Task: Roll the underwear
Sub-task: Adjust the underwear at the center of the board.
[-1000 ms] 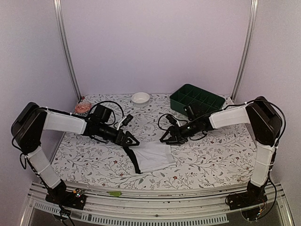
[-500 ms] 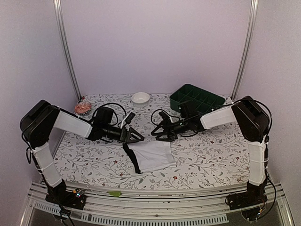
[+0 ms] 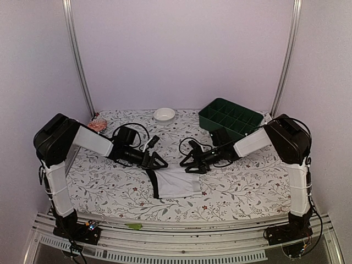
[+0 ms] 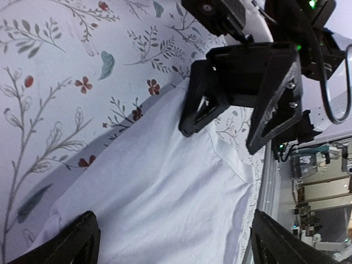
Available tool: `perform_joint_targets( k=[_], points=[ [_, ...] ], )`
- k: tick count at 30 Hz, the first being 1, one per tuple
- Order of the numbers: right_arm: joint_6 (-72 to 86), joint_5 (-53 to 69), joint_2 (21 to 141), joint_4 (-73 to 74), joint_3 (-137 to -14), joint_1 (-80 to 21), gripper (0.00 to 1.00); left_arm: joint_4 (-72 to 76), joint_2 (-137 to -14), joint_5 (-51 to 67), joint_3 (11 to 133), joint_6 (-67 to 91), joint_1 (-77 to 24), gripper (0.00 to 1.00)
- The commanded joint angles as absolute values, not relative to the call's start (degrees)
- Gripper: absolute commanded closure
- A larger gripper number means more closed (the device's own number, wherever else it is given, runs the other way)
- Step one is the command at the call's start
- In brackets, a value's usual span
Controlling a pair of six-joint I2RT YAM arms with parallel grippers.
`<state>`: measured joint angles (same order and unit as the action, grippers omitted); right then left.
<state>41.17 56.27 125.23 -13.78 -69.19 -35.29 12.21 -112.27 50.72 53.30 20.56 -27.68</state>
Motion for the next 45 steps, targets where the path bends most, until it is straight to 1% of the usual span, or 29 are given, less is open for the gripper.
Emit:
perform_joint_targets(
  k=[1, 5, 9, 12, 17, 20, 22, 24, 27, 29, 32, 34, 36, 40, 42, 45],
  points=[
    [41.9, 57.3, 116.8, -13.8, -67.2, -35.0, 0.3, 0.0, -106.6, 46.0, 56.4, 10.5, -26.7, 0.04],
    [41.7, 57.4, 109.7, -11.6, -64.3, -35.2, 0.26, 1.6, -97.6, 45.5, 53.4, 13.5, -27.1, 0.04],
    [42.5, 59.0, 108.0, -11.2, -63.2, -37.4, 0.24, 2.1, -91.1, 40.1, 50.1, 17.0, -27.1, 0.04],
    [42.5, 60.9, 110.3, -11.5, -64.6, -40.4, 0.23, -0.1, -87.2, 33.9, 49.9, 17.6, -27.0, 0.04],
    [45.3, 63.4, 114.2, -16.2, -65.8, -46.1, 0.23, -3.7, -81.3, 21.2, 50.6, 20.3, -26.9, 0.04],
    [45.5, 63.2, 117.3, -16.4, -67.6, -49.7, 0.23, -2.2, -77.0, 18.1, 48.0, 21.8, -26.7, 0.04],
    [45.4, 62.2, 120.1, -16.4, -68.8, -51.1, 0.23, 2.1, -73.0, 16.4, 44.1, 23.2, -26.7, 0.04],
    [45.4, 61.5, 123.4, -16.7, -71.6, -51.5, 0.23, 5.0, -69.8, 16.8, 40.9, 23.0, -26.5, 0.04],
    [46.5, 59.8, 127.6, -18.4, -73.5, -51.5, 0.23, 3.3, -68.6, 19.6, 40.2, 22.5, -26.1, 0.04],
    [48.9, 59.1, 129.5, -21.4, -72.7, -51.5, 0.23, -0.1, -69.6, 20.8, 41.1, 21.3, -26.1, 0.04],
    [53.6, 58.8, 131.9, -27.2, -70.5, -51.4, 0.24, -2.3, -70.9, 26.4, 41.1, 18.0, -26.5, 0.04],
    [56.2, 59.1, 132.0, -30.2, -69.7, -51.4, 0.25, -4.2, -71.4, 27.0, 40.8, 15.6, -27.8, 0.04],
    [57.2, 58.9, 129.6, -31.1, -68.4, -51.4, 0.25, -4.9, -70.7, 27.2, 39.9, 13.6, -29.1, 0.04],
    [57.2, 57.9, 119.6, -31.0, -65.9, -50.9, 0.26, -4.6, -69.0, 28.4, 37.7, 8.8, -32.1, 0.04],
    [57.5, 57.4, 115.8, -30.9, -62.7, -50.0, 0.3, -4.2, -68.8, 29.5, 36.7, 6.5, -33.6, 0.06],
    [57.3, 56.6, 111.3, -29.4, -56.7, -48.3, 0.38, -3.3, -69.3, 30.0, 35.4, 2.4, -36.3, 0.13]
  ],
)
